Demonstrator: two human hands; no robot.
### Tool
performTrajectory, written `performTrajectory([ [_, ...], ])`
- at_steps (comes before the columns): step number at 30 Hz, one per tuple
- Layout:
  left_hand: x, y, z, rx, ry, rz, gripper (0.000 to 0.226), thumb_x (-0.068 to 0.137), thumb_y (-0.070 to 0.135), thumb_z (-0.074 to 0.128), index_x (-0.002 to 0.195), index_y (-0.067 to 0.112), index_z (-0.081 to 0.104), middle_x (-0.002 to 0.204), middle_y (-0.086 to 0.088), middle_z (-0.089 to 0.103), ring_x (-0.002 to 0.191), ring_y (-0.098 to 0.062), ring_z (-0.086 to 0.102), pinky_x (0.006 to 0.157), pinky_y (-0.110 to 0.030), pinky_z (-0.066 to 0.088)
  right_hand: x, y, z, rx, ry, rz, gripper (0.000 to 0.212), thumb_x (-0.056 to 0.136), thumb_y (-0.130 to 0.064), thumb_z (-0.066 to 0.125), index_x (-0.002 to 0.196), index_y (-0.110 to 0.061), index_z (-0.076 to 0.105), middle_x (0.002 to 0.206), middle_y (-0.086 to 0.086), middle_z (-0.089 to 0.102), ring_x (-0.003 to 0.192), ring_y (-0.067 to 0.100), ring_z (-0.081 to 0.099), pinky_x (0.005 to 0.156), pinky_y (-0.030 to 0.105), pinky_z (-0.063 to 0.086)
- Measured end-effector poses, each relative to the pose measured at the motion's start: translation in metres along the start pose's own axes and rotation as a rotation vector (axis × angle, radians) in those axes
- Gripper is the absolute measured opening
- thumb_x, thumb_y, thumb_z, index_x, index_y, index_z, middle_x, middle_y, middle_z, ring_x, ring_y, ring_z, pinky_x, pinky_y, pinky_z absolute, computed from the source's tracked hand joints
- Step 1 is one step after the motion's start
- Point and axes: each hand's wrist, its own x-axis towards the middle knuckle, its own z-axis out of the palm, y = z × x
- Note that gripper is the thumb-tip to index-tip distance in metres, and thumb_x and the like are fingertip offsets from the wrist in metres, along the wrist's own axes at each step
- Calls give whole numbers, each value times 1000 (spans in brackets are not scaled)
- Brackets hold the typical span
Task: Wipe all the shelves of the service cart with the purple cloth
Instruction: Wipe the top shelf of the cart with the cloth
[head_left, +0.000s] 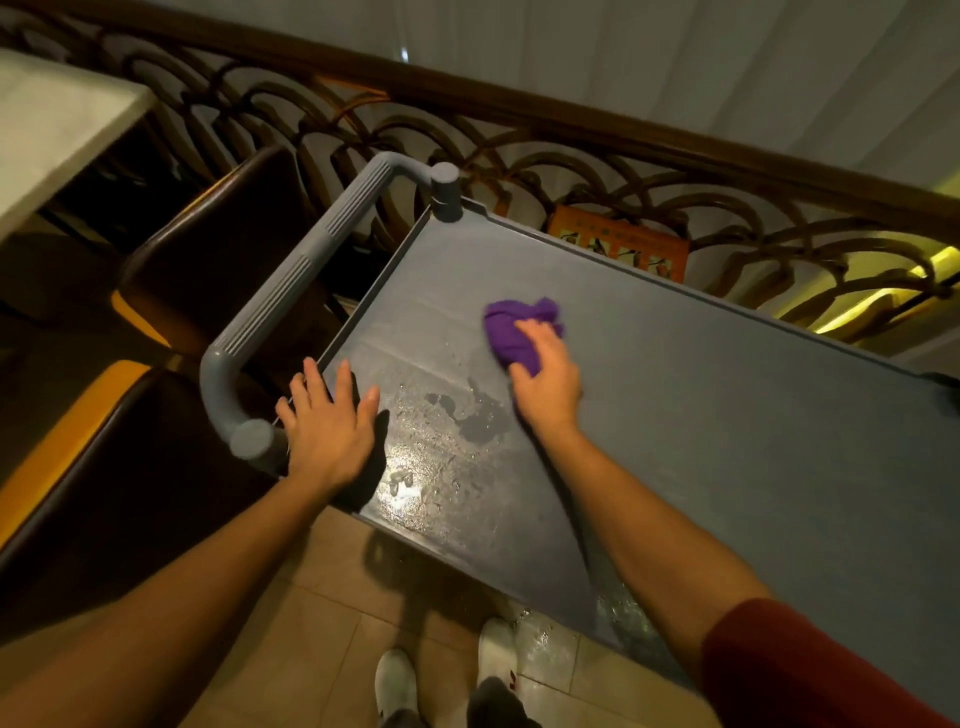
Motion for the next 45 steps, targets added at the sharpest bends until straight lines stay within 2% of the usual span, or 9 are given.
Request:
performTrajectory([
  [10,0,-13,-5,-145,-47,28,76,95,65,7,159,23,6,166,-15,-4,152,-30,-10,119,-50,-10,-61,-19,16,31,-699,-386,51,76,-5,71,121,-30,70,140,-7,62,144,15,40,124,48,23],
  [14,-17,-9,-1,52,4,157,70,100,58,23,157,18,14,166,-17,-3,152,-34,-10,121,-53,-7,-59,-25,-4,-183,-839,-534,61,82,-22,72,140,-32,54,155,-3,46,151,23,27,125,50,19],
  [16,-35,-10,3,140,28,244,68,101,49,35,157,14,17,166,-15,-4,152,-35,-7,122,-56,5,-52,-33,-13,-380,-778,-536,70,82,-39,68,147,-38,42,162,1,32,152,29,21,122,53,16],
  [18,-48,-20,1,121,-25,247,78,98,55,38,158,14,11,166,-11,-10,152,-32,-8,121,-55,13,-49,-40,-18,-457,-648,-446,76,80,-40,67,149,-36,36,159,4,36,147,30,30,121,56,24],
  [22,-74,-36,5,285,-148,372,100,84,86,9,156,18,-6,164,-9,-16,150,-31,-19,122,-50,0,-73,-59,1,-567,-619,-243,84,81,-39,68,153,-32,26,151,8,44,136,32,45,113,54,37],
  [28,-81,-45,11,349,-215,378,114,76,92,0,154,9,-11,162,-19,-16,149,-34,-20,123,-49,-5,-104,-72,39,-526,-398,-235,70,81,-15,68,146,-29,44,148,5,50,134,32,44,113,51,36],
  [35,-70,-48,5,423,-318,418,142,55,105,8,153,5,-14,160,-26,-20,147,-40,-21,121,-49,-9,-137,-37,7,-271,-540,-461,49,66,5,61,99,-25,81,117,-3,72,116,29,56,107,48,36],
  [42,-76,-42,0,521,-365,429,147,50,107,10,152,5,-19,159,-26,-22,147,-43,-21,122,-52,-6,-168,-2,-57,-275,-665,-456,42,58,2,55,80,-20,82,98,-2,76,105,26,64,106,46,38],
  [45,-74,-43,-1,471,-360,422,149,49,108,13,153,5,-18,160,-25,-22,147,-41,-21,118,-49,-11,-178,31,-106,-311,-666,-421,40,51,2,51,68,-20,79,92,-4,76,102,25,64,106,33,32],
])
